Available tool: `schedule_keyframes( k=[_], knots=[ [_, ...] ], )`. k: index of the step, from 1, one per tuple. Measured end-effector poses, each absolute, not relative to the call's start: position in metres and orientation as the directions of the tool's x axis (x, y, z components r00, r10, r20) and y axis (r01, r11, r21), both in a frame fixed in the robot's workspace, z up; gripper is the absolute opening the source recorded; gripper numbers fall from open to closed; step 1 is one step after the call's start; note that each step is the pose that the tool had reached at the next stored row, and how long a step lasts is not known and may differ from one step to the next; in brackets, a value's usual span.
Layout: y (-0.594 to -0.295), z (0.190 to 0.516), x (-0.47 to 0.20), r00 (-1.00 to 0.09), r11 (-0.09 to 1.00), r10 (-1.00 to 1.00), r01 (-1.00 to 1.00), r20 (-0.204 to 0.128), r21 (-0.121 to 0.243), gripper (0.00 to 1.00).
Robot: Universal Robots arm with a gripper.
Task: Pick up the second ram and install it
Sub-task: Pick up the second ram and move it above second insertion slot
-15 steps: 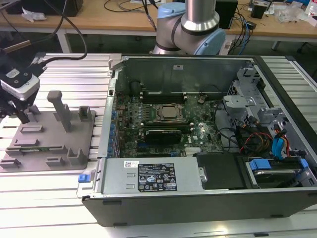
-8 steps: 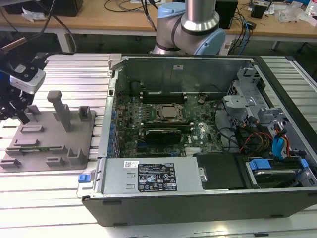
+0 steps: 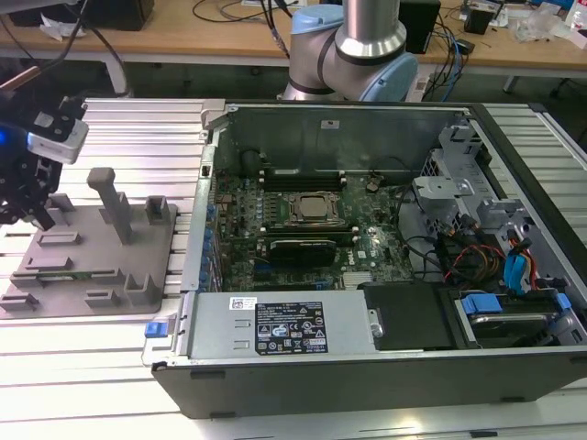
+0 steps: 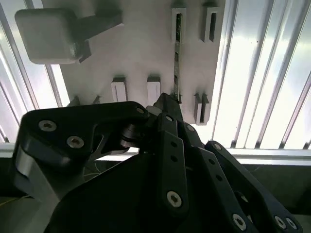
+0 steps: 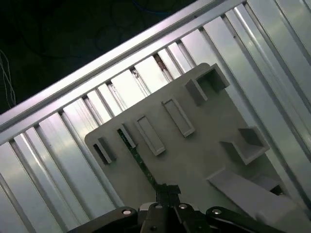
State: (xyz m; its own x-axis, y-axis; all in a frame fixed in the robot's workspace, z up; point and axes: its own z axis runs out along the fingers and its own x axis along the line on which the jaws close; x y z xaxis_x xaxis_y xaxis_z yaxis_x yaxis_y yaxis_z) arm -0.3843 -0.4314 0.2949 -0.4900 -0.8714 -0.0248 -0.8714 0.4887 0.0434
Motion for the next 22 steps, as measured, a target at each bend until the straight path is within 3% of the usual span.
schedule_keyframes(
  k=[9, 22],
  knots=[
    [-0.4314, 0.2943, -0.3842, -0.271, 0.270, -0.962, -0.962, -0.025, 0.043, 0.08],
    [-0.4314, 0.2916, -0.3842, 0.225, -0.226, -0.974, -0.973, -0.025, 0.043, 0.08]
  ],
)
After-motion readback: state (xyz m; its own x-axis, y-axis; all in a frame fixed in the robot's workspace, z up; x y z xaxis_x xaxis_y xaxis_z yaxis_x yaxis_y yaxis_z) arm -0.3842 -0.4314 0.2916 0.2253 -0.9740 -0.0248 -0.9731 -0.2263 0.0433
